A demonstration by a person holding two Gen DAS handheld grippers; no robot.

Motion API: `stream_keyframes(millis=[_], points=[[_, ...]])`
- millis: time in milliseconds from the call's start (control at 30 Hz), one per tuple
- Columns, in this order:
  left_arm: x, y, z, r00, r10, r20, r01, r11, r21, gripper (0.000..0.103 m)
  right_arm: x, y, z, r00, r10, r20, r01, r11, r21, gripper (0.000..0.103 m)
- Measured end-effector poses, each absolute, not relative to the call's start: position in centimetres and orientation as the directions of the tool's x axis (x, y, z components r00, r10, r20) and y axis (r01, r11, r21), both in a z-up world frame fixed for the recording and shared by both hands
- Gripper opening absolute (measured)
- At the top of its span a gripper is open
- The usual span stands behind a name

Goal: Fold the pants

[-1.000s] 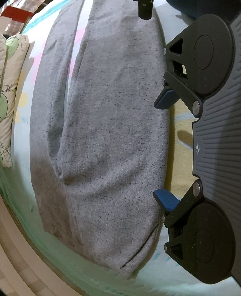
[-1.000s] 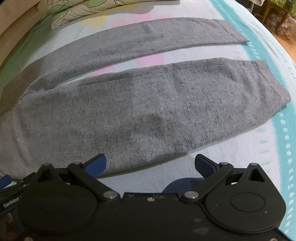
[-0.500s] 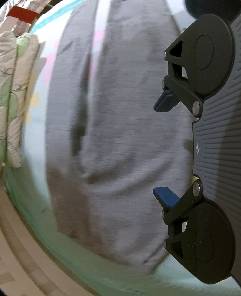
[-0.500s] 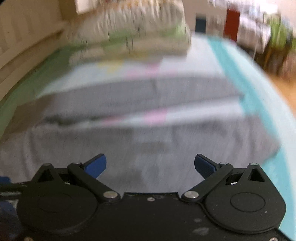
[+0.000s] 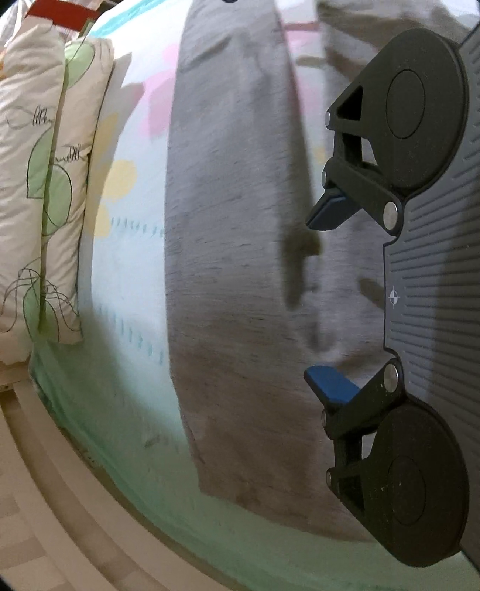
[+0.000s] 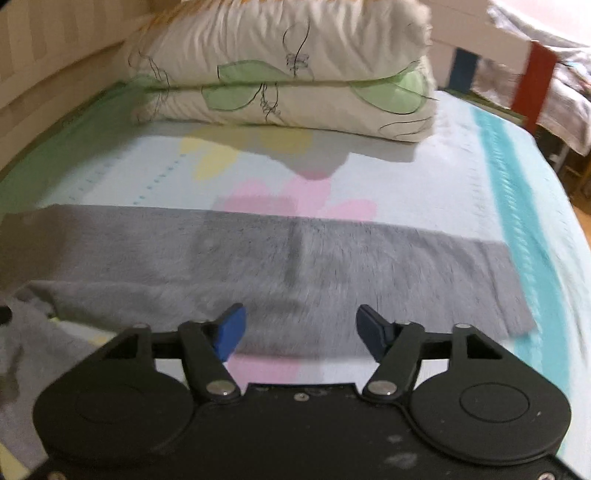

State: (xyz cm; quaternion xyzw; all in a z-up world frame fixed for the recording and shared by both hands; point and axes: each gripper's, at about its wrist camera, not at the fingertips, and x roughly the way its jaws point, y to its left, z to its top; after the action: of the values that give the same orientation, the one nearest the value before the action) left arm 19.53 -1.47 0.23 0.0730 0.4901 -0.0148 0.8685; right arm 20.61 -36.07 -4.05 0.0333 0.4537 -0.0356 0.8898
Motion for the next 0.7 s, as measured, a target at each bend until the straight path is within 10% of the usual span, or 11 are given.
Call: stream_keyframes(millis=[700], points=[[31.3, -2.0, -4.5, 0.427, 0.013, -0.904, 0.154, 0.984, 0.087, 0.08, 38.0, -36.8, -13.0, 0.459, 0.17, -0.872, -0.442, 0.895, -0.058, 0.088]])
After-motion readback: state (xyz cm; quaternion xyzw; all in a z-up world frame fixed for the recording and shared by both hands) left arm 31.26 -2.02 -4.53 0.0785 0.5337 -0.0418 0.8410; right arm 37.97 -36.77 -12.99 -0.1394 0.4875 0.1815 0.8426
